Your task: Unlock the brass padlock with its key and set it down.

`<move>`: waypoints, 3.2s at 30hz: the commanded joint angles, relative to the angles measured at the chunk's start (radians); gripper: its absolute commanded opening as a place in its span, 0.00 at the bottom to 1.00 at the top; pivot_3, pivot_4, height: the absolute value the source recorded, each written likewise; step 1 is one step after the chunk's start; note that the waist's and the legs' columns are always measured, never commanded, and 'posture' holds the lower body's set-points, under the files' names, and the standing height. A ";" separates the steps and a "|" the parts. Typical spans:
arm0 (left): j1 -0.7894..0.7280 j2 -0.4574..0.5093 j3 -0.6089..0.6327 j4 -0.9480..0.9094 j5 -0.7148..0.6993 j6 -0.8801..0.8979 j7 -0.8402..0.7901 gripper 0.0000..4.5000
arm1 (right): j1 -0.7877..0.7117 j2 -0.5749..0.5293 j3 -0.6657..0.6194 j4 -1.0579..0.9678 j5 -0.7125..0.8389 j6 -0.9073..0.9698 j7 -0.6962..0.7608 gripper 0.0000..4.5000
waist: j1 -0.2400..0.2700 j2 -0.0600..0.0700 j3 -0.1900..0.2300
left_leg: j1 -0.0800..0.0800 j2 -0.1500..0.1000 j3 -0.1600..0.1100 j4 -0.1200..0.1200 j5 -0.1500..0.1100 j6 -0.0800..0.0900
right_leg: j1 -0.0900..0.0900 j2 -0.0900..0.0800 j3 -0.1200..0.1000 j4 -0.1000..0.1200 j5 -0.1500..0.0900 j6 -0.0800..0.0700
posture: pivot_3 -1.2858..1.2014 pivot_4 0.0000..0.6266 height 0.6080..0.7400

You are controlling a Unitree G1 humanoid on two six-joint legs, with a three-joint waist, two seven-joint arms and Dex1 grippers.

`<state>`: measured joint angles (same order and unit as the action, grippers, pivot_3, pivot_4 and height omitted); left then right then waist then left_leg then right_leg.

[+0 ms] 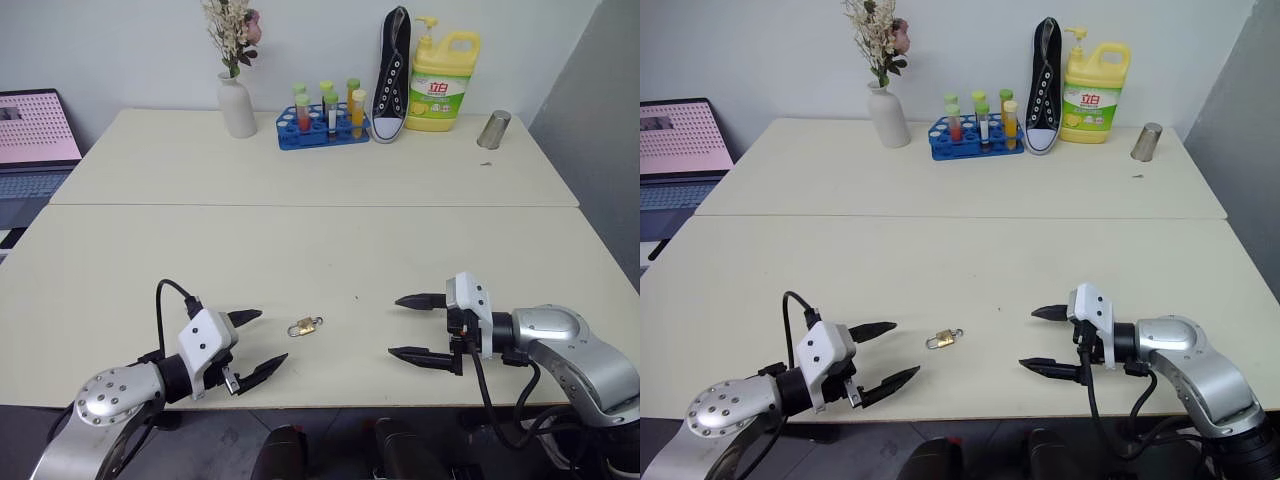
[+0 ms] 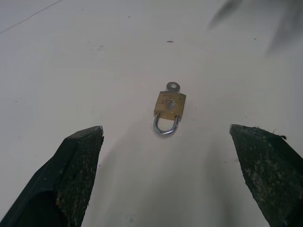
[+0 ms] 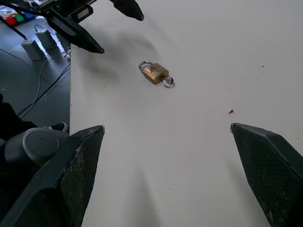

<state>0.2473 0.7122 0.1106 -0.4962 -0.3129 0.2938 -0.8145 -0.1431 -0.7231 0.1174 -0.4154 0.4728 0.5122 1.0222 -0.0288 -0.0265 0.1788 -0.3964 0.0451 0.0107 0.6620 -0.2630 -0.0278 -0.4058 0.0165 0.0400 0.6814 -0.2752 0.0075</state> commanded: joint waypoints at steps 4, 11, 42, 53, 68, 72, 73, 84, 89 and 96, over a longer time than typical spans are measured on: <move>-0.140 -0.027 -0.107 0.120 0.070 -0.013 0.007 1.00 | -0.024 0.013 0.014 -0.026 -0.004 0.016 -0.028 0.99 | 0.001 -0.001 0.000 | 0.000 0.000 0.000 0.000 0.000 0.000 | 0.000 0.000 0.000 0.000 0.000 0.000 | 0.52 0.24 1.00; -0.268 -0.057 -0.214 0.216 0.104 0.005 -0.020 1.00 | -0.010 0.009 0.020 -0.045 -0.018 0.027 -0.046 0.99 | 0.001 -0.001 0.000 | -0.001 0.000 0.000 0.000 0.000 0.000 | 0.000 0.000 0.000 0.000 0.000 0.000 | 0.52 0.24 1.00; -0.363 -0.023 -0.350 0.270 0.166 0.056 -0.114 0.22 | 0.022 -0.003 -0.032 -0.109 0.020 0.065 -0.080 1.00 | 0.002 0.000 -0.002 | 0.001 -0.001 0.000 0.001 0.000 0.000 | 0.001 0.000 0.000 0.001 0.000 0.001 | 0.52 0.24 1.00; -0.728 -0.087 -0.399 0.499 0.383 -0.787 -0.119 0.22 | 0.044 0.052 -0.136 -0.053 0.008 0.008 -0.190 1.00 | 0.021 -0.001 -0.002 | -0.001 -0.002 0.000 0.002 0.000 0.000 | 0.001 0.001 0.000 0.000 0.001 0.001 | 0.52 0.24 1.00; -0.892 -0.132 -0.418 0.781 0.663 -1.343 0.152 0.22 | -0.037 0.135 -0.165 -0.078 0.265 0.230 -0.247 1.00 | 0.022 -0.001 -0.002 | -0.002 -0.002 0.001 0.001 0.000 0.000 | 0.000 0.001 0.000 0.000 0.004 -0.003 | 0.52 0.24 1.00; -0.887 -0.121 -0.423 0.782 0.685 -1.362 0.183 0.22 | -0.084 0.159 -0.153 -0.056 0.295 0.259 -0.257 1.00 | 0.021 -0.001 -0.002 | -0.002 -0.002 0.001 0.001 0.000 0.000 | 0.000 0.001 0.000 0.000 0.004 -0.003 | 0.52 0.24 1.00; -0.886 -0.119 -0.425 0.784 0.690 -1.365 0.187 0.22 | -0.095 0.161 -0.148 -0.050 0.296 0.262 -0.254 1.00 | 0.021 -0.001 -0.002 | -0.002 -0.002 0.001 0.001 0.000 0.000 | 0.000 0.001 0.000 0.000 0.004 -0.003 | 0.52 0.24 1.00; -0.870 -0.106 -0.434 0.772 0.704 -1.362 0.213 0.22 | -0.162 0.178 -0.128 0.006 0.312 0.284 -0.231 0.91 | 0.021 -0.001 -0.002 | -0.002 -0.002 0.001 0.001 0.000 0.000 | 0.000 0.001 0.000 0.000 0.004 -0.003 | 0.52 0.24 1.00; -0.869 -0.105 -0.431 0.763 0.709 -1.356 0.216 0.22 | -0.166 0.173 -0.105 0.014 0.300 0.282 -0.214 0.52 | 0.021 -0.001 -0.002 | -0.002 -0.002 0.001 0.001 0.000 0.000 | 0.000 0.001 0.000 0.000 0.004 -0.003 | 0.52 0.24 1.00; -0.863 -0.107 -0.434 0.748 0.705 -1.346 0.213 0.22 | -0.170 0.171 -0.100 0.016 0.296 0.280 -0.210 0.02 | 0.021 -0.001 -0.002 | -0.002 -0.002 0.001 0.001 0.000 0.000 | 0.000 0.001 0.000 0.000 0.004 -0.003 | 0.52 0.24 1.00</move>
<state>-0.6128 0.5989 -0.3231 0.2841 0.3991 -1.0546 -0.6195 -0.2948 -0.5484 0.0232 -0.3781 0.7563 0.7982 0.8029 -0.0074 -0.0272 0.1771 -0.3987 0.0436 0.0112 0.6634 -0.2629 -0.0276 -0.4058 0.0177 0.0397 0.6815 -0.2711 0.0048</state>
